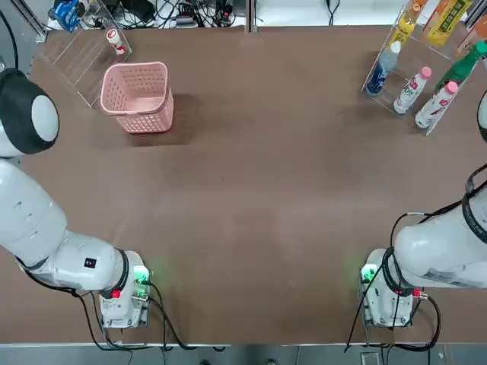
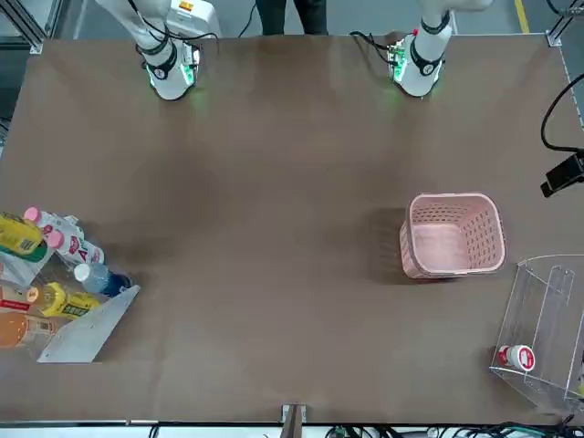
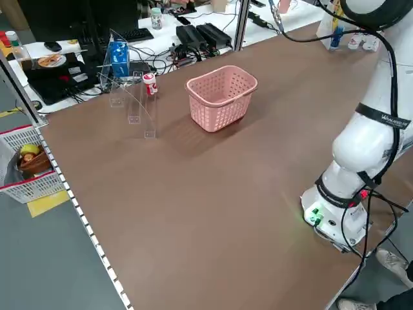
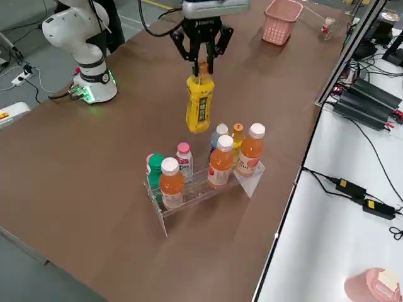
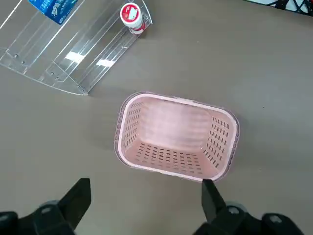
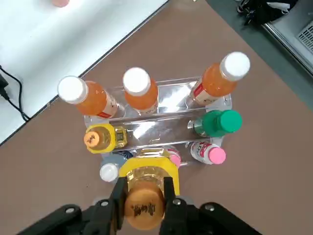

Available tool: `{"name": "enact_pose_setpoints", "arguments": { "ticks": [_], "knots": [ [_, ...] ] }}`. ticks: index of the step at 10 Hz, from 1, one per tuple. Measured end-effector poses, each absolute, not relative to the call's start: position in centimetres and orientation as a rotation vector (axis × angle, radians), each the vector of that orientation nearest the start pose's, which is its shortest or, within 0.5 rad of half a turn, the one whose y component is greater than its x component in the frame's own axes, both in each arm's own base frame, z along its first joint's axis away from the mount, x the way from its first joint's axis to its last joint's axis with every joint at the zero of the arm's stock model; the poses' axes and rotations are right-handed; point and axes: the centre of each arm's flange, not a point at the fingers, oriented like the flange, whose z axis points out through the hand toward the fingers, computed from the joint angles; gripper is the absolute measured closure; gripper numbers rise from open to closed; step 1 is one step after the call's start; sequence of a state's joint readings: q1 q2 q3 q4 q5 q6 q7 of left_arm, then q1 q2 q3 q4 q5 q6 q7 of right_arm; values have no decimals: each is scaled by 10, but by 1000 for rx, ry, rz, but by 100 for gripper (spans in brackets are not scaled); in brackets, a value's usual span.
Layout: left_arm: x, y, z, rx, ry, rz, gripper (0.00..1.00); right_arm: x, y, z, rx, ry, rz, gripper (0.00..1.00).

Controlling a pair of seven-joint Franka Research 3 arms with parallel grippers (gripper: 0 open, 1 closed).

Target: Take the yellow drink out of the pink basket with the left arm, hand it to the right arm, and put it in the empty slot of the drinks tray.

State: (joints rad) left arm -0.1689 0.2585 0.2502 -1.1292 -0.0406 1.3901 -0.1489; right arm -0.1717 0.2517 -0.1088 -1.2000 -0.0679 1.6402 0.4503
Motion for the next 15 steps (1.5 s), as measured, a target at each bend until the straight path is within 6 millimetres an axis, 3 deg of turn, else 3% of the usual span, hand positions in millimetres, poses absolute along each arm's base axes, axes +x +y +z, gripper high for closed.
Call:
{"name": "enact_pose_setpoints", "arguments": {
  "ticks": [3, 6, 10, 15],
  "knots": [
    [609, 19, 665, -3100, -335, -17, 0, 632, -193, 626, -3011, 1122, -329, 67],
    [609, 19, 665, -3100, -335, -17, 0, 651, -192, 596, -3021, 1102, -317, 67],
    [609, 19, 665, -3100, -335, -17, 0, 655, -194, 574, -3029, 1105, -261, 67],
    [609, 19, 665, -3101, -329, -17, 0, 657, -196, 562, -3030, 1103, -264, 67]
  ]
}}
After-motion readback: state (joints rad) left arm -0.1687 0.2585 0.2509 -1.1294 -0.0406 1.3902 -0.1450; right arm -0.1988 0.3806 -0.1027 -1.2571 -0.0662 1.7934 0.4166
